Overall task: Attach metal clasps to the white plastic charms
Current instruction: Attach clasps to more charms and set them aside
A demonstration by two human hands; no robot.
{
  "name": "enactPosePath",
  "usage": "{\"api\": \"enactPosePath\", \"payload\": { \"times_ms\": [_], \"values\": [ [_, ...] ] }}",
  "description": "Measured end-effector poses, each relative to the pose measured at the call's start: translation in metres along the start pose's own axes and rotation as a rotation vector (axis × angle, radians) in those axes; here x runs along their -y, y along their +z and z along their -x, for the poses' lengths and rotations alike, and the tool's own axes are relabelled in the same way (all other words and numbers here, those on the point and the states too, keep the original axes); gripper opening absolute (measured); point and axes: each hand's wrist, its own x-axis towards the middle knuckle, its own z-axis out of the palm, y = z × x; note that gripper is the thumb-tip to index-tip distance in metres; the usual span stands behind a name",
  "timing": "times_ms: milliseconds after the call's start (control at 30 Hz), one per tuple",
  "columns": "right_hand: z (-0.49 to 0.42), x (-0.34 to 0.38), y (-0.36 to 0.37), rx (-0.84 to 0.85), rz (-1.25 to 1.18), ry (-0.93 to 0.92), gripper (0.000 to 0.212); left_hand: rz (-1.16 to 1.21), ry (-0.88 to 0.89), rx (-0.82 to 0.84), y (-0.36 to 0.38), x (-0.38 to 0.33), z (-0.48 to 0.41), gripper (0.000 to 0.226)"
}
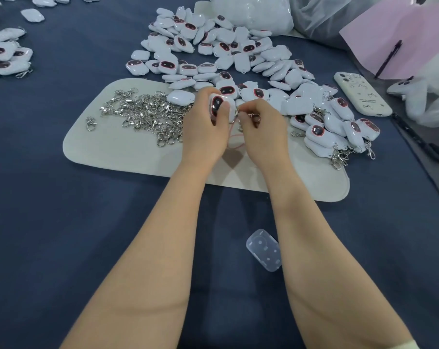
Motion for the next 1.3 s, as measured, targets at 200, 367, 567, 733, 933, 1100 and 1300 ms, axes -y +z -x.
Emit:
{"api": "enactPosePath", "payload": {
  "times_ms": [200,367,567,733,933,1100,1300],
  "values": [
    [-0.003,0.0032,0.0003,0.004,-0.258,0.2,0.006,0.558,-0.396,-0.027,0.005,-0.001,-0.0045,0.008],
    [-0.0027,0.0048,0.0019,-0.015,-0.352,0.204,0.01,0.707,-0.481,-0.019,0.007,-0.0013,-0.0064,0.014],
    [-0.0016,0.005,0.004,-0.126,-0.257,0.109,0.012,0.667,-0.456,0.009,0.0071,-0.0031,-0.0062,0.011],
    [-0.0005,0.0024,0.001,-0.119,0.04,-0.116,0.015,0.453,-0.298,-0.03,0.0035,-0.0016,-0.0046,0.008],
    [0.0001,0.0014,0.0026,-0.037,0.233,-0.232,0.017,0.049,0.056,-0.069,0.0004,-0.0019,-0.0035,0.021],
    [-0.0004,0.0006,0.0036,-0.052,0.099,-0.068,0.013,0.076,-0.019,-0.042,0.0035,-0.0005,-0.002,0.017],
    [-0.0037,-0.0003,0.0005,-0.107,0.006,0.062,0.024,0.266,-0.216,-0.025,0.0026,0.0018,-0.0058,0.008]
  ]
}}
